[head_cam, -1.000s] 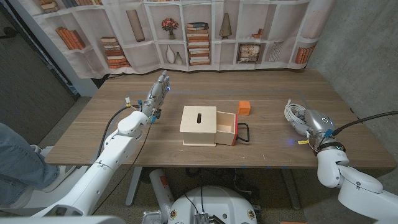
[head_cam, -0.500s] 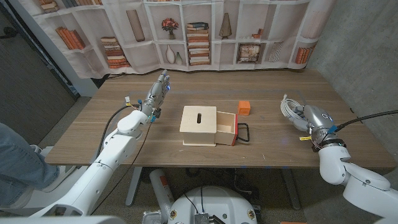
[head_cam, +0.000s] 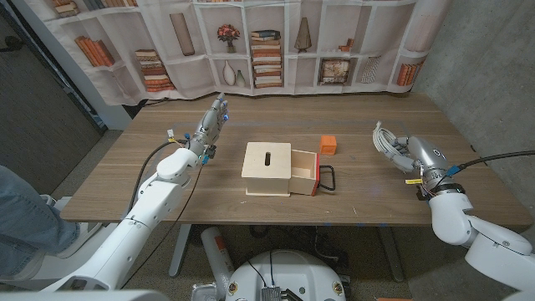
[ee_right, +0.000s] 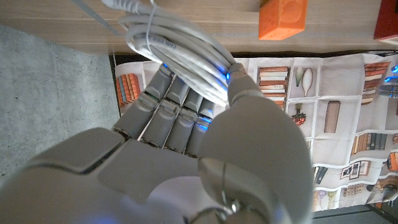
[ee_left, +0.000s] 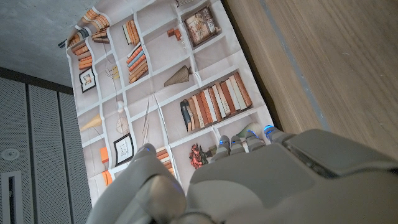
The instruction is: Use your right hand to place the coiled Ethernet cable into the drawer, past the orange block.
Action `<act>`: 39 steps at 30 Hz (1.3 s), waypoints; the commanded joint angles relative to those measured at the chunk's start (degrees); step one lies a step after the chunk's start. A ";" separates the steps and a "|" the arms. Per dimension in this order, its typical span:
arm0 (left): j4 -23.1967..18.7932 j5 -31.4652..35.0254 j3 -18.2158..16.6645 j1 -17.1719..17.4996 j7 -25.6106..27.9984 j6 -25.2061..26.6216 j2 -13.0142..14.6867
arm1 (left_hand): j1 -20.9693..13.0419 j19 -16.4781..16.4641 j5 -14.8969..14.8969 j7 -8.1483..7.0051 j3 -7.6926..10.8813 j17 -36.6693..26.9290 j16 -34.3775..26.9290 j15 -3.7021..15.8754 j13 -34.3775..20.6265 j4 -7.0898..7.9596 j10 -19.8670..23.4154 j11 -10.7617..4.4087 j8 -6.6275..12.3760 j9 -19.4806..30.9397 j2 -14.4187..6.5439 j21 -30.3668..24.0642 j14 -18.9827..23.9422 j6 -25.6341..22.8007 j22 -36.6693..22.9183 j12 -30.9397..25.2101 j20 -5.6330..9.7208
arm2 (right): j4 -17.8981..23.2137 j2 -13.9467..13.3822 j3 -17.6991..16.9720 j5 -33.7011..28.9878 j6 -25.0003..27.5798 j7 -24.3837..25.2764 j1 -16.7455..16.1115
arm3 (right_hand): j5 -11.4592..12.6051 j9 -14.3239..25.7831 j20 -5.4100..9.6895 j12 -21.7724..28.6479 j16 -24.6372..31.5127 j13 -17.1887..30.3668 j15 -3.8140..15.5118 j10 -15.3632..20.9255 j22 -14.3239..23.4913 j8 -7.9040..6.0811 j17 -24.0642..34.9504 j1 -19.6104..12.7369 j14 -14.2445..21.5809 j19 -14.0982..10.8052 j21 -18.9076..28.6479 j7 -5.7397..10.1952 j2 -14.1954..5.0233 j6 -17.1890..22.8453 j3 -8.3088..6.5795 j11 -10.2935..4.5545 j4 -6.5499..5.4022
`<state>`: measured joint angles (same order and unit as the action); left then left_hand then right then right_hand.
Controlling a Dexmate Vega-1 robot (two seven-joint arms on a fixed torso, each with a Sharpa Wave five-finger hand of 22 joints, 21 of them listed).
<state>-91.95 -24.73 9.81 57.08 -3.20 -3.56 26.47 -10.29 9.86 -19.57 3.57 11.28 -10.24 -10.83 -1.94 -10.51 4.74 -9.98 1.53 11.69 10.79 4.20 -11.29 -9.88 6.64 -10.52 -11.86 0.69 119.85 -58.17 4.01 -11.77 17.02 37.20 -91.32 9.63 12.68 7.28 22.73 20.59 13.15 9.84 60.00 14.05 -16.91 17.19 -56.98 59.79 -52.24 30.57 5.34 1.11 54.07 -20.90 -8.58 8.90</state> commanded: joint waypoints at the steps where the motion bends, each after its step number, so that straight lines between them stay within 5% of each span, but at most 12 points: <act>1: -1.84 -0.13 -0.83 1.76 0.71 -0.08 0.74 | -0.34 12.64 -0.27 0.12 -0.29 -0.24 0.05 0.25 -0.24 -0.06 -0.13 -0.17 -0.18 0.11 -0.19 -0.44 -5.39 -0.18 -0.18 0.09 -0.45 | -0.48 2.75 -2.48 0.90 -7.54 -2.16 -0.88 | 0.37 0.06 4.60 0.28 -0.09 0.14 3.87 1.30 0.18 0.04 0.12 -7.29 0.48 0.05 0.36 4.95 -6.94 5.35 0.50 -0.57 0.01; 23: -1.32 -0.85 -1.42 2.24 -0.15 -0.80 1.36 | -0.49 12.58 -0.27 0.17 -0.52 -0.24 0.01 0.36 -0.24 -0.07 -0.08 -0.12 -0.15 0.11 -0.33 -0.47 -5.28 -0.26 -0.18 0.08 -0.41 | 3.55 6.85 -6.68 0.64 -12.90 -6.43 -4.44 | 0.41 0.07 4.59 0.09 -0.11 0.02 3.85 1.48 0.31 0.20 0.22 -7.67 0.96 -0.07 1.10 4.71 -6.89 5.71 1.01 -0.45 -0.07; 39: -0.43 -1.24 -1.67 1.56 -1.20 -0.94 1.64 | -0.60 12.62 -0.27 0.16 -0.68 -0.24 0.03 0.26 -0.24 -0.08 -0.12 -0.13 -0.17 0.11 -0.42 -0.46 -5.33 -0.22 -0.18 0.10 -0.40 | 6.87 8.65 -6.10 -4.16 -12.97 -8.38 -4.61 | 0.41 0.08 4.60 -0.04 -0.19 -0.07 3.84 1.62 0.36 0.33 0.23 -7.86 1.20 -0.11 1.54 4.69 -6.87 5.87 1.30 -0.39 -0.12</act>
<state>-93.29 -25.69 8.37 59.31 -3.72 -4.40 27.82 -10.52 9.86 -19.57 3.57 10.81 -10.24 -10.83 -1.94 -10.51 4.75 -9.98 1.53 11.69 10.78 3.98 -11.29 -9.88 6.64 -10.52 -11.86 0.69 124.69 -50.83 -2.12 -12.43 4.87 30.95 -95.70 9.71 12.67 7.28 22.61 20.59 12.93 10.14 60.32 14.25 -16.40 17.16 -57.74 60.30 -52.25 31.60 5.05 0.53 54.39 -19.66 -8.30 8.77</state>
